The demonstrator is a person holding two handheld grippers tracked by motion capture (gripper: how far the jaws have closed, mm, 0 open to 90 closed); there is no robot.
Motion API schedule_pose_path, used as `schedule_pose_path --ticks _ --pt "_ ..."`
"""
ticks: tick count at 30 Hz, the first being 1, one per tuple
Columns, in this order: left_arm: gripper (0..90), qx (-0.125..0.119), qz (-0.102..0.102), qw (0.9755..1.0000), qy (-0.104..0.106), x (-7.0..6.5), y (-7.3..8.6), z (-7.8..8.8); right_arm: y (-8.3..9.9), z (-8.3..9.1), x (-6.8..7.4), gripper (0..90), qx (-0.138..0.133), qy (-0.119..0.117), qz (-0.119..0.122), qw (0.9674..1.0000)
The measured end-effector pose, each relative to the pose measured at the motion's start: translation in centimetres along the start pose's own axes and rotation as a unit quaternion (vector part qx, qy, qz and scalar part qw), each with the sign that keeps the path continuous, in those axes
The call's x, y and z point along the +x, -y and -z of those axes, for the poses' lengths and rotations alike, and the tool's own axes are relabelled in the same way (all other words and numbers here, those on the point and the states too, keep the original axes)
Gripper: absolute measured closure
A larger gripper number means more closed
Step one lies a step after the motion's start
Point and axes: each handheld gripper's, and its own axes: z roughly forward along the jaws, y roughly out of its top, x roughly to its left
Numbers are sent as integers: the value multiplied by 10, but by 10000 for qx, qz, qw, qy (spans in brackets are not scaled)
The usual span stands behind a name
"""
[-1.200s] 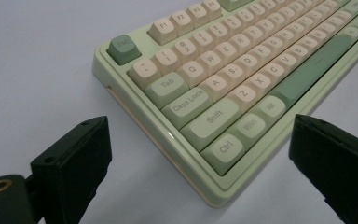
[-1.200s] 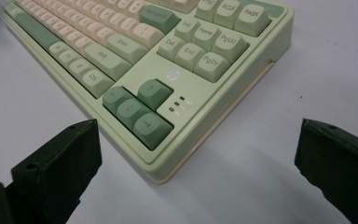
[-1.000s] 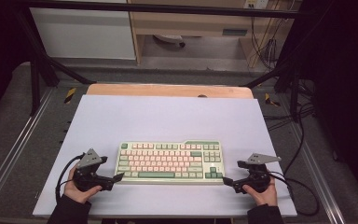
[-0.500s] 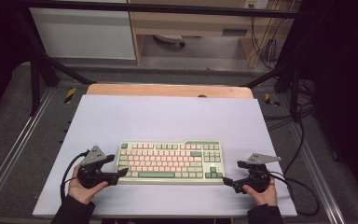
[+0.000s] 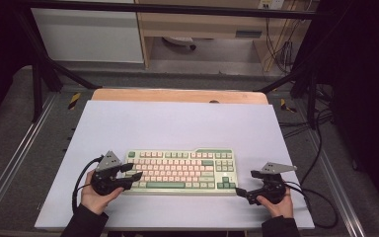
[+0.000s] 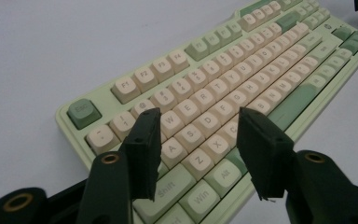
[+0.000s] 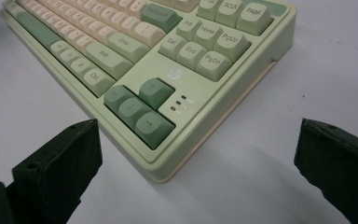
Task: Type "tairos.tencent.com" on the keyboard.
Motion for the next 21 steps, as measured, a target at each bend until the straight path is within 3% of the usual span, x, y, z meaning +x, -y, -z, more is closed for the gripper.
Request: schedule_pose_path --ticks 21 --pt "807 54 -114 9998 171 -15 -21 -27 0 0 0 13 20 1 -1 10000"
